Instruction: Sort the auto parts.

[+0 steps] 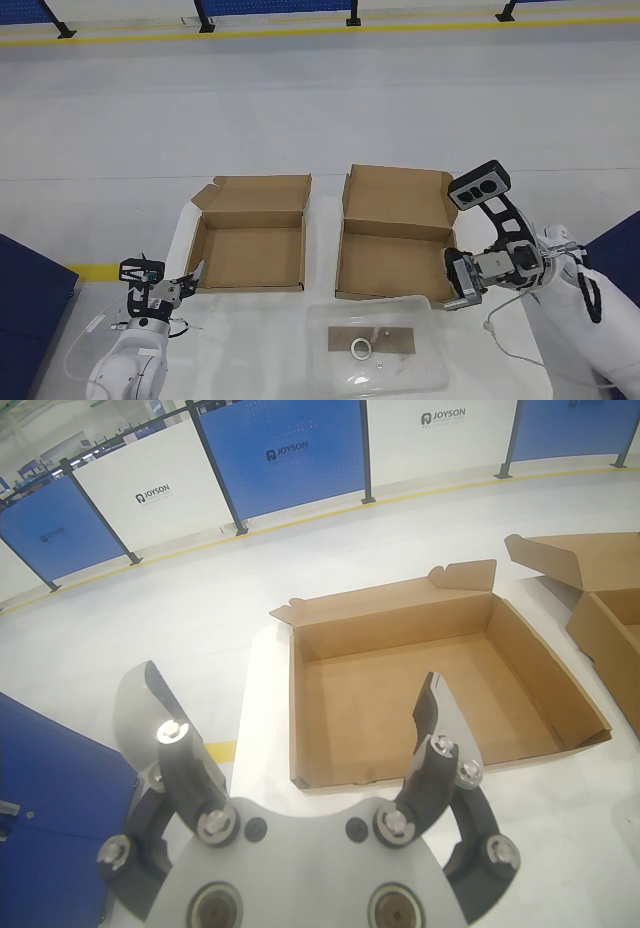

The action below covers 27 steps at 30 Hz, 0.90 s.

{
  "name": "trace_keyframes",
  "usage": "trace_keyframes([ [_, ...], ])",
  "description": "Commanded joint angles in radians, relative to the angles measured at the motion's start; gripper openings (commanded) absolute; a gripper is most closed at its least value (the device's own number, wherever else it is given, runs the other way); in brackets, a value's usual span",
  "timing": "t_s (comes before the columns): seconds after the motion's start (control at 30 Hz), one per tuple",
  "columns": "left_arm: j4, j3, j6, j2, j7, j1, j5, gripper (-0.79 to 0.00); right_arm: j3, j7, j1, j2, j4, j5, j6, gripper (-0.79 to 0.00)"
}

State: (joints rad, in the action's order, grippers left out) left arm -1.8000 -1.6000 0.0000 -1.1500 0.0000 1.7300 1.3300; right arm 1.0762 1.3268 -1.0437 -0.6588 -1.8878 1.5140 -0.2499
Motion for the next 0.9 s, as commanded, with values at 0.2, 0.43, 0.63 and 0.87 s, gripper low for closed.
trace_keyframes([
  [0.2,0.0,0.0,0.0,0.0,0.0,0.0,0.0,0.0,-0.005,-0.011,-0.027,-0.016,-0.04,0.121,0.099,-0.785],
  [0.43,0.0,0.0,0.0,0.0,0.0,0.0,0.0,0.0,-0.013,-0.008,-0.038,-0.045,-0.044,0.253,0.209,-0.785],
  [0.63,0.0,0.0,0.0,0.0,0.0,0.0,0.0,0.0,-0.022,-0.006,-0.042,-0.072,-0.046,0.338,0.273,-0.785],
  [0.87,0.0,0.0,0.0,0.0,0.0,0.0,0.0,0.0,-0.019,-0.006,-0.042,-0.078,-0.046,0.35,0.277,-0.785],
])
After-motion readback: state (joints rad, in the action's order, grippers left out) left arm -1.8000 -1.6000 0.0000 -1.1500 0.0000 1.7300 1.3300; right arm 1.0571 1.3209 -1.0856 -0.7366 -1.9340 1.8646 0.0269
